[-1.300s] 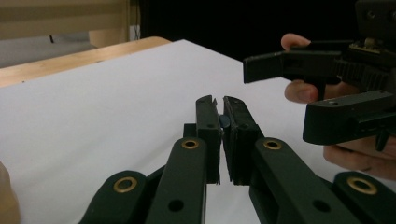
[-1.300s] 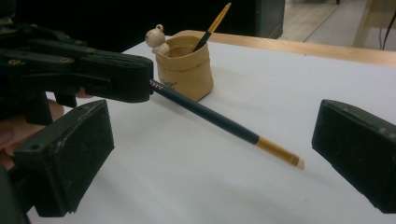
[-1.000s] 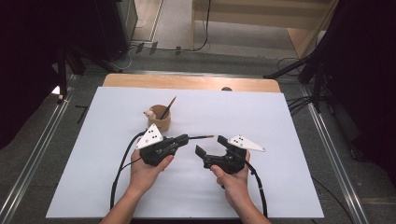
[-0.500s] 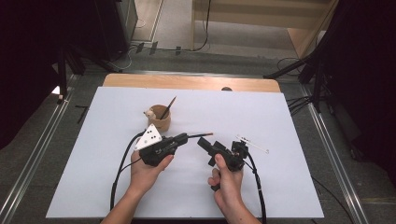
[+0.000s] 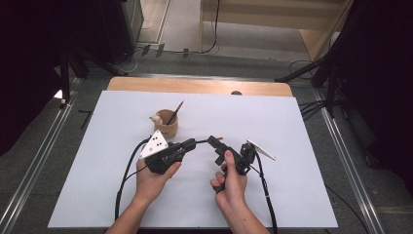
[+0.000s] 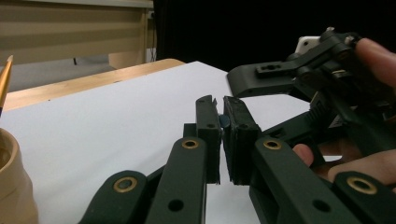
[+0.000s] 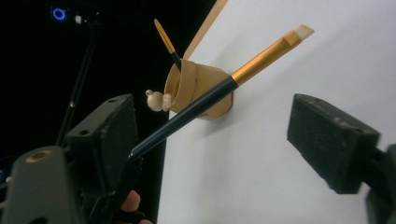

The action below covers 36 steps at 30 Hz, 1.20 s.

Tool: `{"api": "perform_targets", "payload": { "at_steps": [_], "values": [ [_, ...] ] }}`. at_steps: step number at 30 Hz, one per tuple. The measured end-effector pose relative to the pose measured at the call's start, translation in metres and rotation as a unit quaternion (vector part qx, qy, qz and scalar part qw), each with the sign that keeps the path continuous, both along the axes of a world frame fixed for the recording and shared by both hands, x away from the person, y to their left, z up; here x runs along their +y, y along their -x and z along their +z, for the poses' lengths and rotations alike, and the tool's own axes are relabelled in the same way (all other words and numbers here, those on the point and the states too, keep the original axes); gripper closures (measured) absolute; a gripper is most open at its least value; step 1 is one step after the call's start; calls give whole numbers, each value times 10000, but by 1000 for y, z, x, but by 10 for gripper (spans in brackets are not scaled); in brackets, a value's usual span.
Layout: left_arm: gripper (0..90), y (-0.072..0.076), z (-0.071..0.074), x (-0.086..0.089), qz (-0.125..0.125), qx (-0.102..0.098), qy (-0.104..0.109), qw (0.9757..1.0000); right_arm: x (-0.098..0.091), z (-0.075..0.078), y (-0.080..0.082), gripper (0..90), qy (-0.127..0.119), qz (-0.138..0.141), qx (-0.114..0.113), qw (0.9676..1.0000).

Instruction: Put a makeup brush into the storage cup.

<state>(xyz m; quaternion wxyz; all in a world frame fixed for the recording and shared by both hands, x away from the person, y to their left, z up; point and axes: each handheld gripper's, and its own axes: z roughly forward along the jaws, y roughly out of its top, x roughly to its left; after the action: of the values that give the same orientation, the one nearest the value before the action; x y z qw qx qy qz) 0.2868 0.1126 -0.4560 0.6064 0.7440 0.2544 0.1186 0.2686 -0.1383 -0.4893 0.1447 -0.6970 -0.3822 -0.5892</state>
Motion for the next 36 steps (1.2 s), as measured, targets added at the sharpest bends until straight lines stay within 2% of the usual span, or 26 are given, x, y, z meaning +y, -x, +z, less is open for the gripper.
{"api": "perform_targets", "payload": {
  "at_steps": [1,2,10,13,20,26,28,29,30,31,32,33,34,36],
  "values": [
    [868,0,0,0,-17,-6,-21,10000,2,-1,-2,252,-68,-21,36,10000],
    [868,0,0,0,-17,-6,-21,10000,2,-1,-2,252,-68,-21,36,10000],
    [868,1,-1,-2,-84,-16,-33,10000,2,-6,-9,444,-392,-106,139,9991],
    [868,1,-1,-2,-79,-12,-39,10000,0,-7,-11,548,-343,-124,217,9991],
    [868,0,-3,-2,-76,14,-93,9999,0,-10,-13,586,-319,-95,231,9992],
    [868,0,-3,-2,-86,48,-66,9999,-1,-11,-14,619,-453,-93,185,9988],
    [861,-1,-4,-1,-34,103,-55,9999,-2,-10,-14,676,-538,-68,111,9985],
    [777,-1,-4,-2,17,108,13,9999,-3,-9,-15,837,-585,-64,-3,9983],
    [555,-2,-4,-3,-16,246,-46,9997,-4,-8,-14,840,-531,-98,-86,9985],
    [439,-4,-5,-4,-119,432,-118,9989,-5,-8,-14,840,-547,-126,-209,9982],
    [396,-4,-6,-4,-167,454,-144,9987,-8,-7,-15,841,-501,-107,-422,9978],
    [391,-4,-7,-5,-187,487,-205,9984,-9,-5,-14,842,-424,-112,-525,9977],
    [377,-4,-7,-6,-195,511,-232,9982,-10,-3,-13,842,-235,-142,-714,9971],
    [365,-4,-8,-8,-180,540,-241,9981,-13,-2,-12,842,28,-79,-851,9963]
  ]
}}
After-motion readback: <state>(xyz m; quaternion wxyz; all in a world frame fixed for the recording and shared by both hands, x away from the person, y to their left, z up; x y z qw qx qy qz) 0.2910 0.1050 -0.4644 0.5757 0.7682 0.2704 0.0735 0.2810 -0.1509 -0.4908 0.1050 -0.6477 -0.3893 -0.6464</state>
